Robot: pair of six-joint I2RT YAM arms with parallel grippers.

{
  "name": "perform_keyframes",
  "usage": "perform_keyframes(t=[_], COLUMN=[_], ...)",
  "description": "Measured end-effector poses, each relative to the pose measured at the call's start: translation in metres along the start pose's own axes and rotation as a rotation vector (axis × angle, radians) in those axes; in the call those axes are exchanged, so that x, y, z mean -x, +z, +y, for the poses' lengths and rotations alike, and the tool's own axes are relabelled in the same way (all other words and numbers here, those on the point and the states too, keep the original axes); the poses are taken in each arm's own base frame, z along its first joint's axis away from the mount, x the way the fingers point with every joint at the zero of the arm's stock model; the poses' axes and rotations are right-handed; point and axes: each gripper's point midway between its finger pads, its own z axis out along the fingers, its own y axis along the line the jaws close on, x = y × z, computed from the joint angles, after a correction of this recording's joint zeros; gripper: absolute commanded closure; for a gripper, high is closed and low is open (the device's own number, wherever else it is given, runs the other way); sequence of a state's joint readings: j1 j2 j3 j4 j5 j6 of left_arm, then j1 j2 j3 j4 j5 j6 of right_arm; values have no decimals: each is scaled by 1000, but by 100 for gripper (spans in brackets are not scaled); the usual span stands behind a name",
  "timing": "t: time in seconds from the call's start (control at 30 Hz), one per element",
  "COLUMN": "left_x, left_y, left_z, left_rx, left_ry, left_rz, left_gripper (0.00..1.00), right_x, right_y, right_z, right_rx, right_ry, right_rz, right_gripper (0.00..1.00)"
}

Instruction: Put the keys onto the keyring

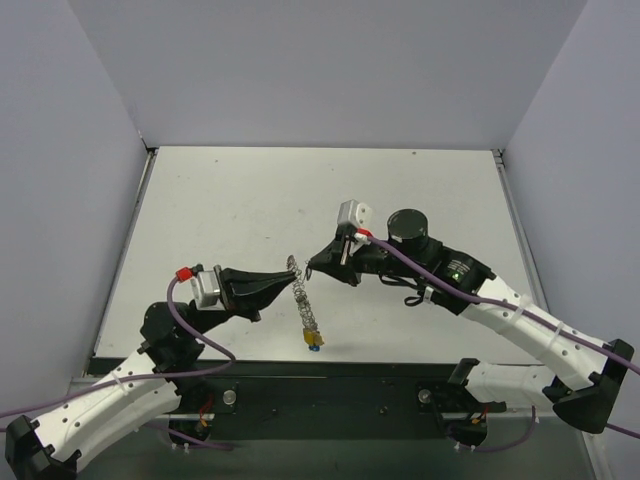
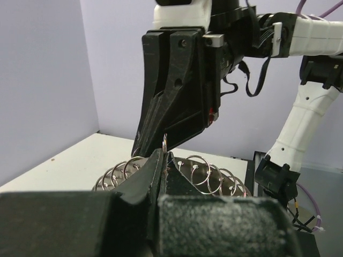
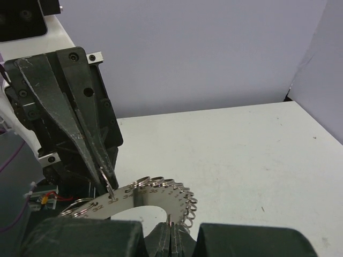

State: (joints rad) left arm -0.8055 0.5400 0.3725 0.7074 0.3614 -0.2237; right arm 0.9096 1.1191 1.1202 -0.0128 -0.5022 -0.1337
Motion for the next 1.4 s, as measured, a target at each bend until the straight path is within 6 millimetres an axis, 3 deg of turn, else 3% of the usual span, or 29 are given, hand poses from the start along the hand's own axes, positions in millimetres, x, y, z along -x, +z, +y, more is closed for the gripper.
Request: perform_keyframes(t=[0.43, 1.4], left_x=[-36, -38], left_y=[-4, -4], left_z=[21, 21], left_rx=[97, 97], left_ry=[-7, -6], left_rz=[125, 132], left_gripper=[100, 100], right_x=[12, -2], right_y=[-12, 1], right_z=[7, 9], right_rx=[20, 61], right_ry=[-22, -3], right_rz=[-34, 32], right_gripper=[100, 100])
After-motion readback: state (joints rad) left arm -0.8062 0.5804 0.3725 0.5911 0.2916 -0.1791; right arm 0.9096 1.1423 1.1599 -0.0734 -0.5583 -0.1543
